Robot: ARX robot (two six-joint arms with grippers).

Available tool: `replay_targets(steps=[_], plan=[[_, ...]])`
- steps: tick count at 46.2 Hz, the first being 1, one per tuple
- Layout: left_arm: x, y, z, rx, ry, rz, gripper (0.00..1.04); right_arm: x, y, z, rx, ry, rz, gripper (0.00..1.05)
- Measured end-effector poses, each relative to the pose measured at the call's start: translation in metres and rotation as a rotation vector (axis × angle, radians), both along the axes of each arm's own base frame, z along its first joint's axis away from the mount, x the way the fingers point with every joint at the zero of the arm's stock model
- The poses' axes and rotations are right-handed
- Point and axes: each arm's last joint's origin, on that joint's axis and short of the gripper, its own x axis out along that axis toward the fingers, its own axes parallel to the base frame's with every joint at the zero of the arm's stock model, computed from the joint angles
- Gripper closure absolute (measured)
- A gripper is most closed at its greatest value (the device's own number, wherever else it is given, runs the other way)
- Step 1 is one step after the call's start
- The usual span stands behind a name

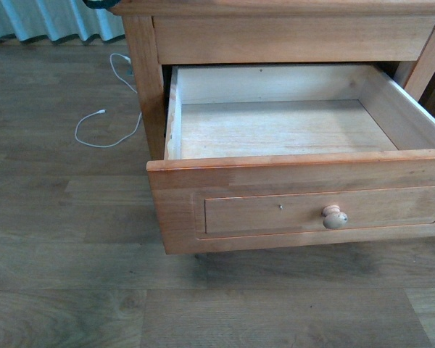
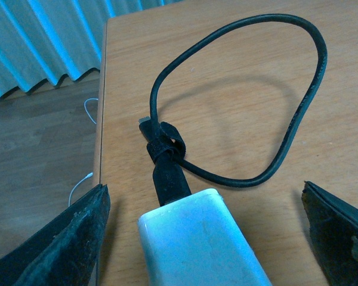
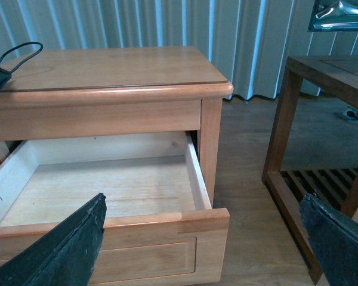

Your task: Put charger into drawer

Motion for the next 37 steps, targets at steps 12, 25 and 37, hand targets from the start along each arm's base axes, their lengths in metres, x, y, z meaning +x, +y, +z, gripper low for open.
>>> replay_targets(steps=[12,25,37], plan=[[0.004,-0.005,-0.001,0.011,0.02,-0.008,0.49,0.0,0.0,0.0,0.0,0.0,0.0,0.08],[-0.003,-0.008,-0.001,-0.006,0.004,-0.065,0.57,0.0,0.0,0.0,0.0,0.0,0.0,0.08],[-0.037,-0.031,0.006,-0.028,-0.002,-0.255,0.58,0.0,0.0,0.0,0.0,0.0,0.0,0.08]])
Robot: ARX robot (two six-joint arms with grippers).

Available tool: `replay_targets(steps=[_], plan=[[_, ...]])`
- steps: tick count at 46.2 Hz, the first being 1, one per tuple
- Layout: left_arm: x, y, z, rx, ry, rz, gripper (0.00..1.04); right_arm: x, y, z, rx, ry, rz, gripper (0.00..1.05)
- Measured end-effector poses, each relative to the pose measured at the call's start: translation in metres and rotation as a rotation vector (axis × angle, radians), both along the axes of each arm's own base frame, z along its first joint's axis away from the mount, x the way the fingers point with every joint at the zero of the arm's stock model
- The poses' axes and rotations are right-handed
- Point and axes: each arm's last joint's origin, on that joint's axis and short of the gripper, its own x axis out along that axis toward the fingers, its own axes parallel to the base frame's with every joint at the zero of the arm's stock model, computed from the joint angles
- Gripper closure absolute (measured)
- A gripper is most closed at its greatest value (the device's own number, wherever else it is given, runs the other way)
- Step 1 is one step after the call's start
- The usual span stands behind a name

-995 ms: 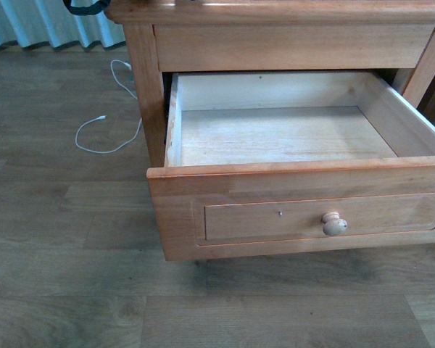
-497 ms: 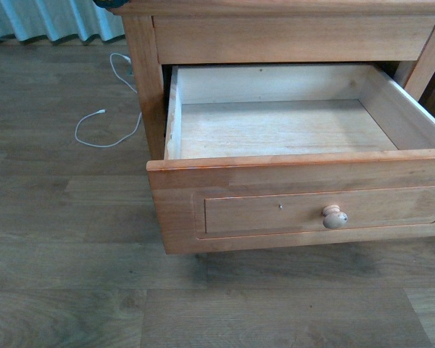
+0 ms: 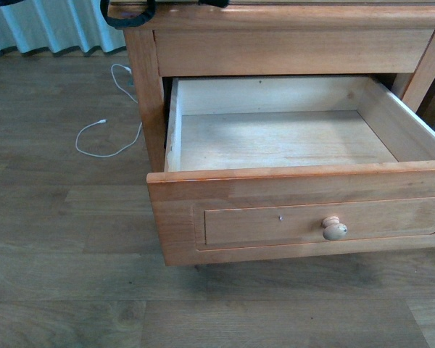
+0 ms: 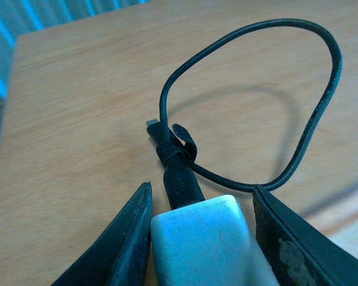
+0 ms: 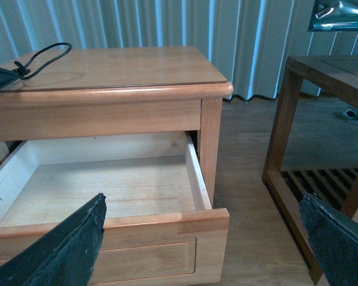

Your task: Put charger into drawer

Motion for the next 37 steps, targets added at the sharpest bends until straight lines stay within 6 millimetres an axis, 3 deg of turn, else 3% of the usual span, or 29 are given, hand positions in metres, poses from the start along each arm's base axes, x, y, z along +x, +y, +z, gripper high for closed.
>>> replay_targets(steps=[11,19,25,37], plan=[[-0.047,-0.029,0.009,0.025,-0.001,-0.241,0.58,0.0,0.0,0.0,0.0,0.0,0.0,0.08],[-0.072,-0.05,-0.005,0.073,0.049,-0.372,0.59,0.0,0.0,0.0,0.0,0.0,0.0,0.08],[-0.075,-0.059,-0.021,0.111,0.098,-0.394,0.59,0.0,0.0,0.0,0.0,0.0,0.0,0.08],[-0.057,-0.069,-0.061,0.158,0.186,-0.359,0.59,0.0,0.0,0.0,0.0,0.0,0.0,0.08]])
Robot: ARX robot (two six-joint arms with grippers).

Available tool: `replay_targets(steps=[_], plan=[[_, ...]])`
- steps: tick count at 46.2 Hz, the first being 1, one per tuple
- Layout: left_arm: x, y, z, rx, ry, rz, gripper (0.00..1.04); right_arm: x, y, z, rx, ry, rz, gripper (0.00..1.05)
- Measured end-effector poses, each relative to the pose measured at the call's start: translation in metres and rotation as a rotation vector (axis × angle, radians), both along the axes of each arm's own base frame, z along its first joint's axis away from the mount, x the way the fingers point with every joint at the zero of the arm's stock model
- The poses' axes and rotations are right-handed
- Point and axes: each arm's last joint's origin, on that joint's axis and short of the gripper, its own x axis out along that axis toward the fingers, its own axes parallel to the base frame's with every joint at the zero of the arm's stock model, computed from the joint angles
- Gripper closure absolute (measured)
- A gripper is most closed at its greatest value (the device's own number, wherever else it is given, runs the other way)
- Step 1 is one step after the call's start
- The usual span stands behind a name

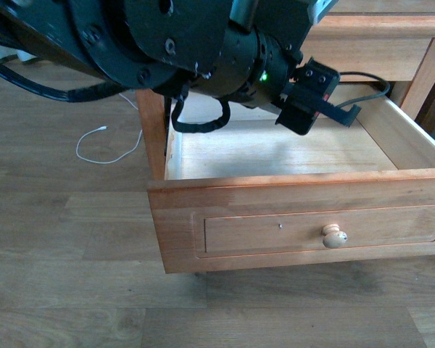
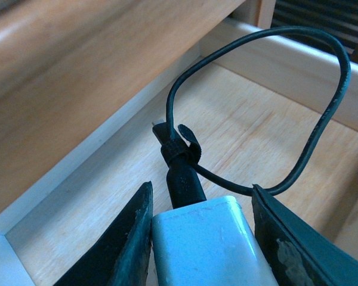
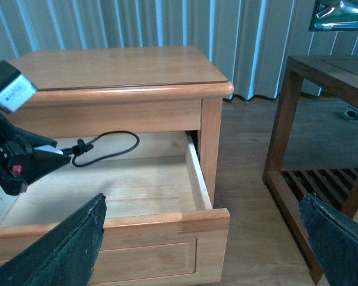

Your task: Put charger into drawer

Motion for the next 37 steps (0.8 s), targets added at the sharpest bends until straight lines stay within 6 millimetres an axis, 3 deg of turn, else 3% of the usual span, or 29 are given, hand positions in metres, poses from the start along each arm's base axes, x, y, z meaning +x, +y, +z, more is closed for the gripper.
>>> replay_targets(steps=[20,26,31,33,37], plan=[[0.022,-0.011,-0.044,0.059,0.099,0.029,0.58,0.0,0.0,0.0,0.0,0.0,0.0,0.08],[0.023,-0.01,-0.043,0.061,0.076,0.056,0.33,0.0,0.0,0.0,0.0,0.0,0.0,0.08],[0.024,-0.003,-0.03,0.053,0.003,0.143,0.09,0.0,0.0,0.0,0.0,0.0,0.0,0.08],[0.024,0.003,-0.02,0.041,-0.033,0.194,0.04,0.0,0.0,0.0,0.0,0.0,0.0,0.08],[0.021,0.021,0.007,-0.003,-0.095,0.291,0.06,0.0,0.0,0.0,0.0,0.0,0.0,0.08]])
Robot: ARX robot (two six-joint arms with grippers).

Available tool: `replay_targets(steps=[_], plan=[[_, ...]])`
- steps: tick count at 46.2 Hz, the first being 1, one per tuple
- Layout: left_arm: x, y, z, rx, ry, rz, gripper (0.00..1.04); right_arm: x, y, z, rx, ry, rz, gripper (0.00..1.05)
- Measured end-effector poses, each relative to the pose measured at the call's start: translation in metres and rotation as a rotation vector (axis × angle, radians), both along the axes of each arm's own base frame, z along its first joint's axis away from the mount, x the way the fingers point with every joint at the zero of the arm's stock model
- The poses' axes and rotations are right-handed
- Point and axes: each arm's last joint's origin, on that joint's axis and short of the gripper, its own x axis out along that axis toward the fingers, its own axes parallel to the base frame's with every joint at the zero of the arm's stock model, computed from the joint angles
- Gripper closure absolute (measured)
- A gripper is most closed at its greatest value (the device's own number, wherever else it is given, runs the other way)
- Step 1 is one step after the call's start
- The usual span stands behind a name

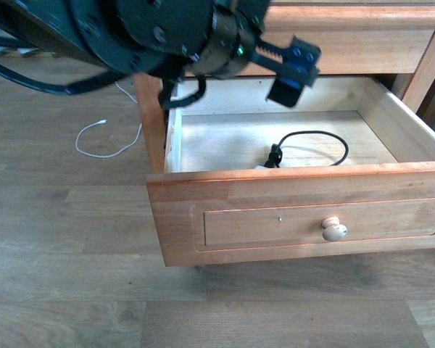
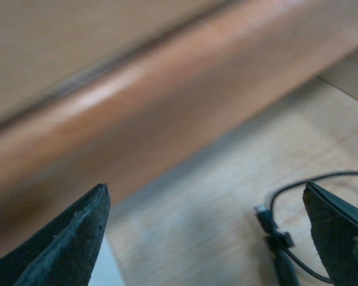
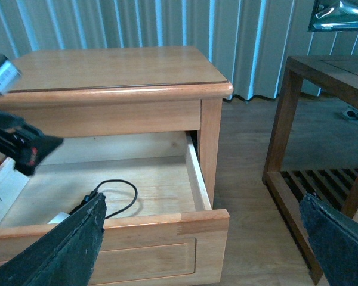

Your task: Put charger into drawer

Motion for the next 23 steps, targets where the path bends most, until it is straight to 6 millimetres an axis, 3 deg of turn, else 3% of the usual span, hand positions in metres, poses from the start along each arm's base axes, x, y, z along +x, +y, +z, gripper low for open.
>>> replay_targets(steps=[5,10,15,23], plan=[[-0.014,0.027,0.034,-0.043,-0.076,0.102,0.06,0.0,0.0,0.0,0.0,0.0,0.0,0.08],[-0.029,0.042,0.05,-0.067,-0.115,0.153,0.06,0.0,0.0,0.0,0.0,0.0,0.0,0.08],[-0.062,0.065,0.075,-0.09,-0.183,0.223,0.06,0.0,0.0,0.0,0.0,0.0,0.0,0.08],[-0.112,0.094,0.097,-0.116,-0.259,0.323,0.06,0.0,0.0,0.0,0.0,0.0,0.0,0.08]])
